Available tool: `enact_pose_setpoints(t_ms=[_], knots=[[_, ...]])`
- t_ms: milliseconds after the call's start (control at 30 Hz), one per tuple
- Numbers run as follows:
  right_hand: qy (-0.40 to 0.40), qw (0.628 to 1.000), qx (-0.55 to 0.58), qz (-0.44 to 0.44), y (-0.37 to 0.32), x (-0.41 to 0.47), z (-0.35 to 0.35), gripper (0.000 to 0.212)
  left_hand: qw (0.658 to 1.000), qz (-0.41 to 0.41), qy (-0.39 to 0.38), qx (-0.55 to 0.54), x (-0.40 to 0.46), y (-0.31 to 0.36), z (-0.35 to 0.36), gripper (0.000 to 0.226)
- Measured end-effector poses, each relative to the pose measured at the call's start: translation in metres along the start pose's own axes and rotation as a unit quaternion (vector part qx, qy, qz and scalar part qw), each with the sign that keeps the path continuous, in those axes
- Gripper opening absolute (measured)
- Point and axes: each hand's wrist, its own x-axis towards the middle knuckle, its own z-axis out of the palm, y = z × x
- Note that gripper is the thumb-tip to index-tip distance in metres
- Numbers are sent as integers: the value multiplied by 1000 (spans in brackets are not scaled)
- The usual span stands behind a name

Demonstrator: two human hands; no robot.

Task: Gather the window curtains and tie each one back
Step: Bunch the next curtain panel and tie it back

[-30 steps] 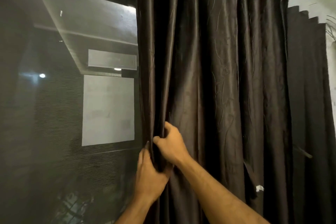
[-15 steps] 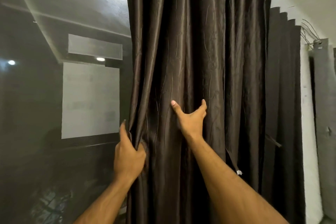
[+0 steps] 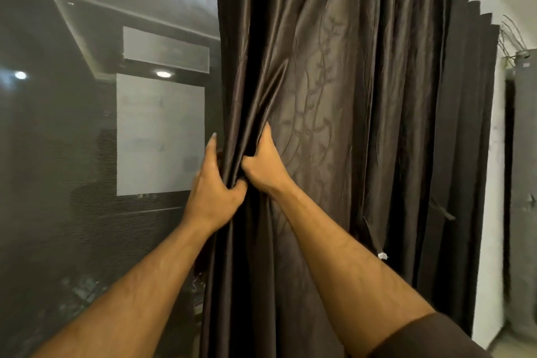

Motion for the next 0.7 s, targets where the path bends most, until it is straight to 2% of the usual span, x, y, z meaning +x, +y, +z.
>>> enact_pose_setpoints(t_ms=[133, 233, 367, 467, 567, 633, 700], knots=[[-29, 999, -25, -10, -26, 10, 31, 70, 1000, 17, -7, -13, 3, 0, -25, 100], [-68, 996, -59, -5, -50, 19, 52, 79, 1000, 15, 5, -22, 9, 0, -53, 105], [-106, 988, -109, -14, -84, 22, 89, 84, 999, 41, 24, -25, 9, -5, -90, 99], [-135, 981, -137, -24, -104, 21, 108, 72, 998, 47, 45, -28, 6, -7, -113, 97], [-163, 977, -135, -27, -111, 22, 105, 42, 997, 32, 62, -15, 4, -2, -121, 90], [-160, 984, -71, 2, -107, 18, 98, 35, 996, 13, 83, 6, 6, 1, -121, 80], [-144, 989, 4, 26, -99, 15, 88, 38, 994, -11, 104, 24, 11, 2, -118, 69]])
